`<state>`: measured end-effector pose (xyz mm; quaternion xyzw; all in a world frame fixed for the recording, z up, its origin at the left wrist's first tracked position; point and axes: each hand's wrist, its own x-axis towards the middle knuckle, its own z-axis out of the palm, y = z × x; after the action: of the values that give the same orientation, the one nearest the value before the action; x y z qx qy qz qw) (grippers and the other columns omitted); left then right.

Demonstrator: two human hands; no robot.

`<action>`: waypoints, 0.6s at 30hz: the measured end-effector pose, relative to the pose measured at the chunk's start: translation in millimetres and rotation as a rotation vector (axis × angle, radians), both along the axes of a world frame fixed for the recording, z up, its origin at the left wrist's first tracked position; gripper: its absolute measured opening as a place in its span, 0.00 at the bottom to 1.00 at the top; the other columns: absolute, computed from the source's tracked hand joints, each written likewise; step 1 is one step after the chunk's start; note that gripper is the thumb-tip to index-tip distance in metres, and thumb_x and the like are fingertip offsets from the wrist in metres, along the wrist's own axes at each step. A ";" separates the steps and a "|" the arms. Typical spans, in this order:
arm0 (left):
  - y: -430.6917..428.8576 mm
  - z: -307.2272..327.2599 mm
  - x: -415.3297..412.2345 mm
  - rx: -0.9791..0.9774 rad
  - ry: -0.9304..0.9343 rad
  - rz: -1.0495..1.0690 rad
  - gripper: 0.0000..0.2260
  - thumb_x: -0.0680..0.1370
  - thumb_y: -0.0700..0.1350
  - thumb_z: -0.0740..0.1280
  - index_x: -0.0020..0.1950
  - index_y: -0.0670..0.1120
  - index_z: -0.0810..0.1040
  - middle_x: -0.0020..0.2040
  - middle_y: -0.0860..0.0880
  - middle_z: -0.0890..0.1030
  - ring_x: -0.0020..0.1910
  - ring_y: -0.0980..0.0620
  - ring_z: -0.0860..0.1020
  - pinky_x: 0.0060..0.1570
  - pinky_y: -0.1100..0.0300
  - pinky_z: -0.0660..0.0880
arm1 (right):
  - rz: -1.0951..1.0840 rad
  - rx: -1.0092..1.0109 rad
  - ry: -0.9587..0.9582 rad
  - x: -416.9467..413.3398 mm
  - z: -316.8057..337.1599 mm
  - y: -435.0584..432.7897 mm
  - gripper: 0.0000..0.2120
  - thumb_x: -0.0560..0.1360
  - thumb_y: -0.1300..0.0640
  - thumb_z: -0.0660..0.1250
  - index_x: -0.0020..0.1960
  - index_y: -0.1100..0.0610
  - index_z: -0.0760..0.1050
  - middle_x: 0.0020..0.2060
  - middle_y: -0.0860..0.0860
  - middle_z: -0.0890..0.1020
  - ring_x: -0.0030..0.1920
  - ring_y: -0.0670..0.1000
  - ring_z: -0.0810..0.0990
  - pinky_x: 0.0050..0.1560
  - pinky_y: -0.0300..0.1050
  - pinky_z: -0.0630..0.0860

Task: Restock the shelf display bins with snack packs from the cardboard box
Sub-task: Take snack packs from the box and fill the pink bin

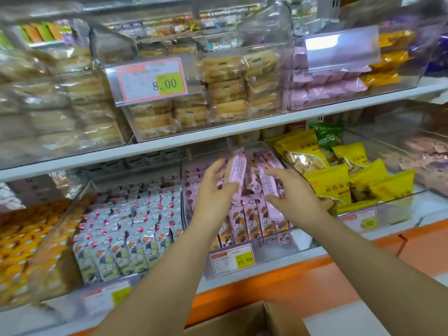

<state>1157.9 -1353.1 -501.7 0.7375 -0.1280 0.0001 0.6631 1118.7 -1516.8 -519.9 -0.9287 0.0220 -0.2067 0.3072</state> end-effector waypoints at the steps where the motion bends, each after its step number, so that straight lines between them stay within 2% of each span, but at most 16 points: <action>1: 4.9 -2.0 0.2 -0.019 0.028 0.000 0.25 0.79 0.36 0.64 0.72 0.53 0.65 0.64 0.54 0.73 0.61 0.52 0.75 0.58 0.50 0.75 | -0.006 0.016 0.006 1.3 0.8 1.3 0.29 0.74 0.57 0.71 0.72 0.51 0.65 0.69 0.53 0.70 0.67 0.54 0.68 0.67 0.49 0.67; 3: 12.6 -3.5 0.9 -0.088 0.101 0.002 0.24 0.78 0.34 0.64 0.71 0.52 0.66 0.64 0.52 0.75 0.61 0.49 0.76 0.61 0.45 0.74 | -0.007 0.071 0.022 5.3 5.0 2.2 0.34 0.73 0.57 0.73 0.74 0.51 0.61 0.69 0.53 0.69 0.67 0.55 0.70 0.65 0.51 0.70; 5: 18.1 -2.0 0.8 -0.231 0.218 -0.018 0.23 0.79 0.32 0.62 0.70 0.51 0.68 0.63 0.49 0.76 0.59 0.45 0.78 0.58 0.45 0.76 | -0.008 0.097 0.021 8.4 7.7 2.5 0.34 0.72 0.58 0.73 0.73 0.52 0.62 0.67 0.54 0.72 0.64 0.55 0.72 0.62 0.50 0.71; 7: 22.3 1.9 -1.6 -0.407 0.352 -0.076 0.22 0.80 0.32 0.57 0.71 0.50 0.68 0.63 0.45 0.77 0.54 0.44 0.80 0.45 0.51 0.79 | -0.020 0.076 0.020 9.0 7.2 3.2 0.32 0.71 0.58 0.73 0.72 0.51 0.65 0.63 0.55 0.73 0.55 0.53 0.76 0.56 0.48 0.73; 9: 27.2 3.8 -4.1 -0.509 0.433 -0.143 0.22 0.80 0.33 0.55 0.72 0.49 0.68 0.59 0.44 0.80 0.46 0.47 0.80 0.40 0.54 0.78 | -0.029 0.074 0.003 5.0 9.7 7.3 0.31 0.71 0.57 0.74 0.71 0.49 0.66 0.61 0.54 0.72 0.40 0.47 0.73 0.49 0.44 0.72; 10: 29.7 4.4 -6.4 -0.519 0.442 -0.175 0.21 0.80 0.35 0.56 0.71 0.48 0.69 0.56 0.44 0.81 0.43 0.48 0.80 0.39 0.56 0.78 | -0.024 0.092 -0.018 2.5 12.4 10.2 0.32 0.70 0.56 0.74 0.70 0.48 0.66 0.61 0.53 0.71 0.37 0.45 0.71 0.47 0.43 0.71; 12: 33.9 3.6 -10.5 -0.451 0.409 -0.210 0.19 0.80 0.39 0.62 0.70 0.49 0.70 0.52 0.44 0.82 0.41 0.50 0.81 0.37 0.58 0.78 | 0.001 0.153 -0.058 -3.1 21.8 17.1 0.32 0.70 0.56 0.74 0.71 0.48 0.65 0.57 0.50 0.68 0.41 0.47 0.72 0.47 0.40 0.68; 14: 35.8 2.0 -13.6 -0.326 0.346 -0.192 0.21 0.77 0.42 0.67 0.69 0.49 0.71 0.54 0.46 0.82 0.43 0.52 0.81 0.39 0.59 0.78 | 0.041 0.179 -0.061 -8.8 32.7 24.4 0.32 0.71 0.54 0.74 0.71 0.48 0.64 0.55 0.48 0.66 0.46 0.47 0.71 0.44 0.35 0.67; 16: 36.7 1.0 -15.8 -0.211 0.278 -0.143 0.22 0.75 0.42 0.69 0.69 0.48 0.71 0.56 0.48 0.82 0.48 0.52 0.81 0.50 0.54 0.78 | 0.080 0.165 -0.054 -12.7 39.7 31.3 0.30 0.71 0.53 0.74 0.68 0.49 0.65 0.56 0.48 0.69 0.41 0.45 0.70 0.36 0.30 0.65; 18: 38.1 1.9 -19.1 -0.078 0.179 -0.104 0.19 0.76 0.42 0.69 0.66 0.48 0.73 0.56 0.50 0.82 0.53 0.52 0.81 0.61 0.49 0.74 | 0.123 0.175 -0.043 -16.0 42.0 36.6 0.28 0.70 0.52 0.74 0.66 0.50 0.65 0.55 0.48 0.71 0.35 0.42 0.70 0.32 0.30 0.65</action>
<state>1138.8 -1315.0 -499.8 0.7007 -0.1064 -0.0953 0.6990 1102.7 -1480.3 -477.9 -0.8932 -0.0235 -0.2048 0.3996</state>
